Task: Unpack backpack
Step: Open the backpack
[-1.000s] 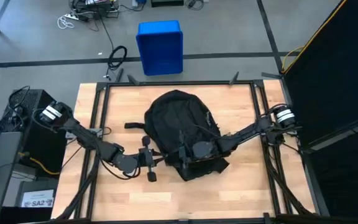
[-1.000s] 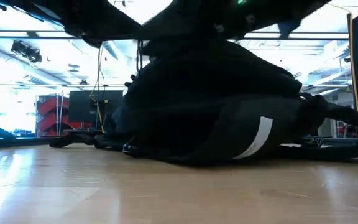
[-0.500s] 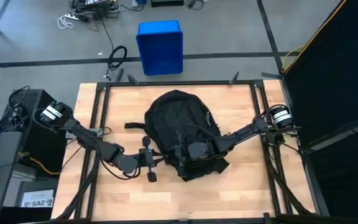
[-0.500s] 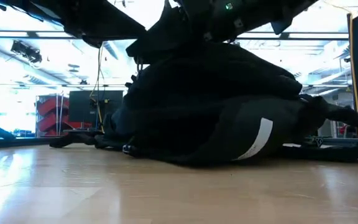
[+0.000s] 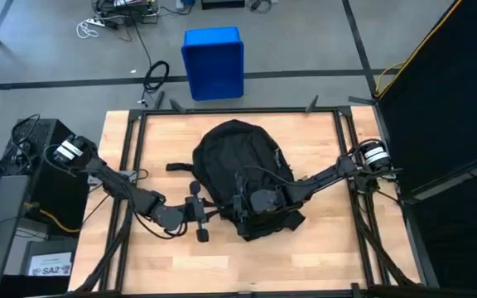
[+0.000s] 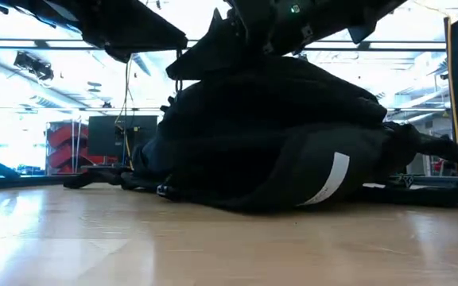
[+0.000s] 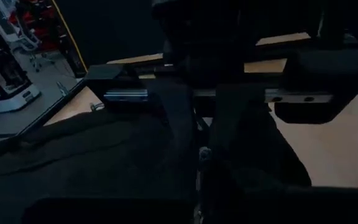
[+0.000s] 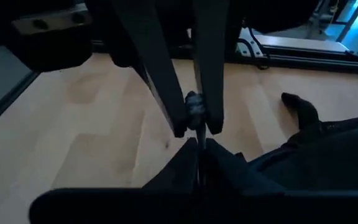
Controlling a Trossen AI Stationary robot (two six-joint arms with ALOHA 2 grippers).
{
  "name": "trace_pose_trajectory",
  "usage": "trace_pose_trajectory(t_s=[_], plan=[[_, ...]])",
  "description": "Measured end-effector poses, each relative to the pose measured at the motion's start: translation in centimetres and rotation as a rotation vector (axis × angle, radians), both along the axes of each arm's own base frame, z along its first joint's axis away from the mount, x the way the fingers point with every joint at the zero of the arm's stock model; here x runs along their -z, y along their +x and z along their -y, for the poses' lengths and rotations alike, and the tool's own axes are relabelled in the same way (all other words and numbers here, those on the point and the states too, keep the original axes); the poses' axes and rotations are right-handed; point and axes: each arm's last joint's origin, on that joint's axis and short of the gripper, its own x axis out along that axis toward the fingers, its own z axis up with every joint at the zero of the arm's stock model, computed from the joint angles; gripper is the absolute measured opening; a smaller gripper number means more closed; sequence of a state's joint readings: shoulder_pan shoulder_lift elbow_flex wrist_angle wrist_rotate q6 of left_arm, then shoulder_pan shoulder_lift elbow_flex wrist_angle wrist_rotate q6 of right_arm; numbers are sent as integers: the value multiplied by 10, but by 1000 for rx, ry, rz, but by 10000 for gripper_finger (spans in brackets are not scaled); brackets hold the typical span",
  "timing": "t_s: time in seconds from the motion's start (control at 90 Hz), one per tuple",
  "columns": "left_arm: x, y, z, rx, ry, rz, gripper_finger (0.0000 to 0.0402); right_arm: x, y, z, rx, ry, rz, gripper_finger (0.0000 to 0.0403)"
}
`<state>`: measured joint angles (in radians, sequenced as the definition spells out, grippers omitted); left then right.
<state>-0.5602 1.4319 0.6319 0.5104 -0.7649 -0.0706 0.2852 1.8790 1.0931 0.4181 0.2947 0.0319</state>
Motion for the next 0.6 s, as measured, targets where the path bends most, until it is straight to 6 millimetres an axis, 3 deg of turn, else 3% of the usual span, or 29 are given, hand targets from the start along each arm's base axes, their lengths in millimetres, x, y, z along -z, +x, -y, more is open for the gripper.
trace_pose_trajectory(t_s=[0.389, 0.6], plan=[[-1, 0, 1, -10, -73, 27, 21, 1, -3, -5, -13, -8, -29, 0], [3, -2, 3, 14, -56, -13, 21, -16, -14, -17, -52, -20, -12, 0]])
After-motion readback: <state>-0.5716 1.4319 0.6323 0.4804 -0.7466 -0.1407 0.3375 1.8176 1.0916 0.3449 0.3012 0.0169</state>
